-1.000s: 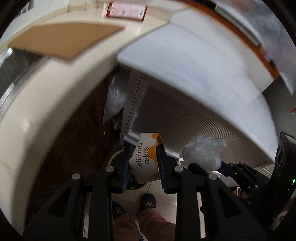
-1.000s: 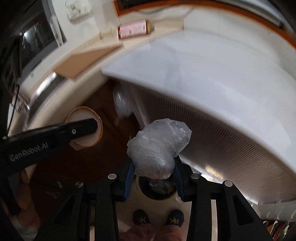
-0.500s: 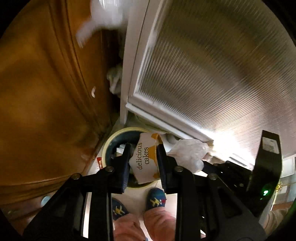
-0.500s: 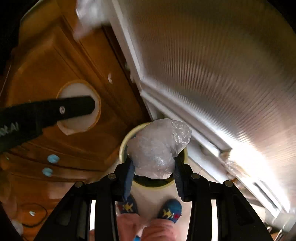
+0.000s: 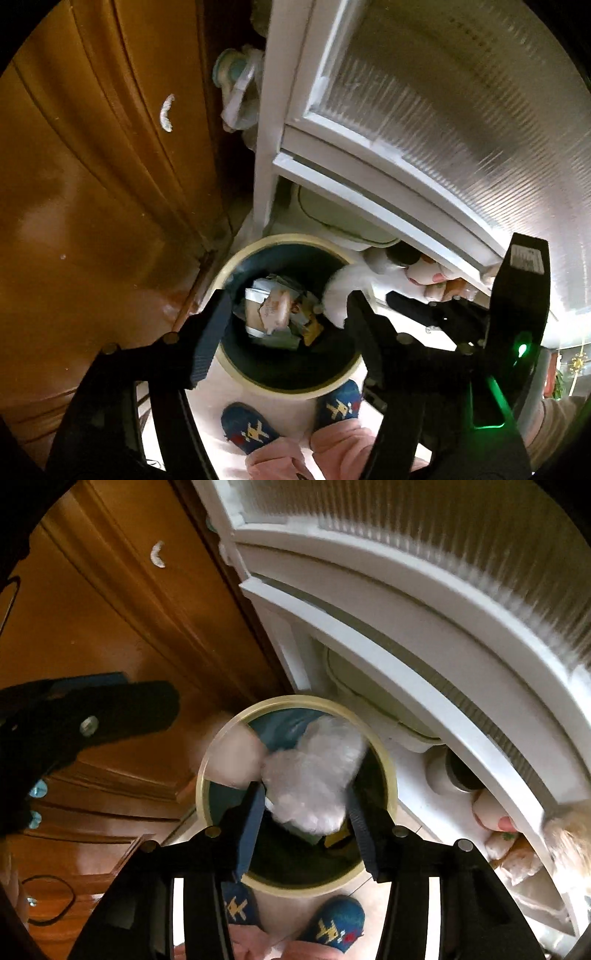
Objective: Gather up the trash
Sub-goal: 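Open both grippers to drop the bag and cup into the bin, then raise both grippers from the bin back toward the counter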
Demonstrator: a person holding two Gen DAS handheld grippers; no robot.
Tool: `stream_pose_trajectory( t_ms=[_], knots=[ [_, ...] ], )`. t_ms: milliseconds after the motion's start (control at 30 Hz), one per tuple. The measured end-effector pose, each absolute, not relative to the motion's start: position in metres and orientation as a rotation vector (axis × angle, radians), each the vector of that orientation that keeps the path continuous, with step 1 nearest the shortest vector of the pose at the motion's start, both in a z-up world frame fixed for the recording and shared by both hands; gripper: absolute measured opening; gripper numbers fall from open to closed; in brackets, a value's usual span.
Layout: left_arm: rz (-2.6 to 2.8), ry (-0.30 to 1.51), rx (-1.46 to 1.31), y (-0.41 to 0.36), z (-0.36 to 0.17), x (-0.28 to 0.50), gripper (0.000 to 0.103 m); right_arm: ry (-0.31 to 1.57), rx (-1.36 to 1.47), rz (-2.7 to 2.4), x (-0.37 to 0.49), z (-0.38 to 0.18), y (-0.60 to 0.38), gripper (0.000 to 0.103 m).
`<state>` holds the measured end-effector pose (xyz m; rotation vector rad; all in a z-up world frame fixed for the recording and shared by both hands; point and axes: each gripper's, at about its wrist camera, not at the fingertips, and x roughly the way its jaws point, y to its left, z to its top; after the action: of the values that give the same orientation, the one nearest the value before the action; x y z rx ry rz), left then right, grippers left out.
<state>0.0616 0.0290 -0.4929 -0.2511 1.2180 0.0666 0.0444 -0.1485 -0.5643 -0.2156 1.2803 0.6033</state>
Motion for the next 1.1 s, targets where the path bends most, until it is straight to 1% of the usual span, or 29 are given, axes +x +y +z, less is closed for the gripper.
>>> stream_pose_trajectory(
  t_ms=[233, 300, 400, 500, 767, 933, 967, 1100],
  knots=[
    [0.088, 1.213, -0.247, 0.036, -0.482, 0.055, 0.064, 1.276, -0.218, 0.595, 0.051, -0.555, -0.155, 0.05],
    [0.09, 1.209, -0.244, 0.033, -0.473, 0.052, 0.064, 1.277, -0.219, 0.587, 0.051, -0.552, -0.139, 0.05],
    [0.087, 1.207, -0.239, 0.03, -0.455, 0.048, 0.064, 1.28, -0.197, 0.566, 0.043, -0.533, -0.145, 0.05],
    [0.078, 1.2, -0.239, 0.024, -0.434, 0.046, 0.064, 1.27, -0.173, 0.542, 0.038, -0.501, -0.152, 0.05],
    [0.026, 1.174, -0.226, 0.011, -0.337, 0.027, 0.064, 1.213, -0.156, 0.534, 0.023, -0.401, -0.157, 0.05],
    [-0.006, 1.158, -0.24, 0.005, -0.258, 0.014, 0.064, 1.18, -0.15, 0.541, 0.015, -0.321, -0.163, 0.05],
    [-0.013, 1.148, -0.24, 0.005, -0.24, 0.012, 0.064, 1.172, -0.146, 0.544, 0.011, -0.312, -0.163, 0.05],
    [-0.03, 1.102, -0.209, 0.004, -0.178, 0.006, 0.064, 1.107, -0.145, 0.557, 0.008, -0.246, -0.163, 0.05]
  ],
)
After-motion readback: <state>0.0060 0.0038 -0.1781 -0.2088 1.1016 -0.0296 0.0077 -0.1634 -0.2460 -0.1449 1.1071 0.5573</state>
